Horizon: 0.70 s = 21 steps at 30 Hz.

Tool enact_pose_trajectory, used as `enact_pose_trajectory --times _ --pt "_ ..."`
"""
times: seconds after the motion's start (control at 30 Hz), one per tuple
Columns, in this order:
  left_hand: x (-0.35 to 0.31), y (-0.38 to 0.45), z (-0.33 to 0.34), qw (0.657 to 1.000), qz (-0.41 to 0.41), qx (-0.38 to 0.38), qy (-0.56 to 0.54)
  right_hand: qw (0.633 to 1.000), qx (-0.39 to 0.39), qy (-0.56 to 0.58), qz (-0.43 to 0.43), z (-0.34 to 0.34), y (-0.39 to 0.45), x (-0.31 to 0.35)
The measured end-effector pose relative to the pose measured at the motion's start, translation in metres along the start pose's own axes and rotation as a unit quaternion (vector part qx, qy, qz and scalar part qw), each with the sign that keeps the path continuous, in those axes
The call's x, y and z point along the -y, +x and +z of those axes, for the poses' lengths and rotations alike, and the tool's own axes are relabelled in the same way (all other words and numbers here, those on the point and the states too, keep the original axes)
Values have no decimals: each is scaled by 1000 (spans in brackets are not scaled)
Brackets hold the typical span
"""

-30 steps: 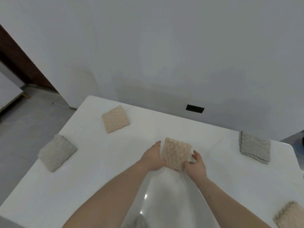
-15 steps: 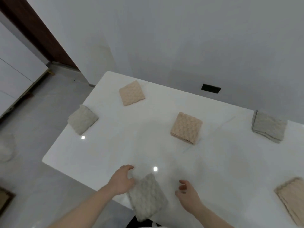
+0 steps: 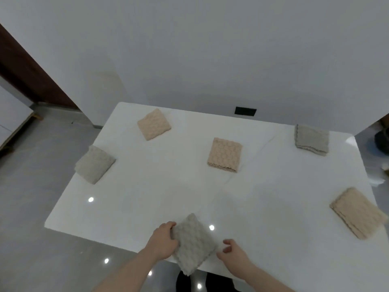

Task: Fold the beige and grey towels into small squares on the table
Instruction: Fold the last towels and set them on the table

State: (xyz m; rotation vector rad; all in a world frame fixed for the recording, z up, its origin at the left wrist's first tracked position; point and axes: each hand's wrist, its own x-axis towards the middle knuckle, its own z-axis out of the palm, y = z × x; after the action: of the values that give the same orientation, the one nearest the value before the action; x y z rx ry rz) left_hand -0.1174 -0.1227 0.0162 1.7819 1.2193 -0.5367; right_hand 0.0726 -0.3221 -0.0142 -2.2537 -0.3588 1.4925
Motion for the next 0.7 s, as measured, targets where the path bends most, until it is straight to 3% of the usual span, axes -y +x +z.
enact_pose_trajectory --times 0.37,0.7 --pt "17 -9 -2 994 87 41 57 995 -64 79 10 83 -45 -6" --pt "24 -26 2 995 95 33 25 984 -82 159 -18 88 -48 10"
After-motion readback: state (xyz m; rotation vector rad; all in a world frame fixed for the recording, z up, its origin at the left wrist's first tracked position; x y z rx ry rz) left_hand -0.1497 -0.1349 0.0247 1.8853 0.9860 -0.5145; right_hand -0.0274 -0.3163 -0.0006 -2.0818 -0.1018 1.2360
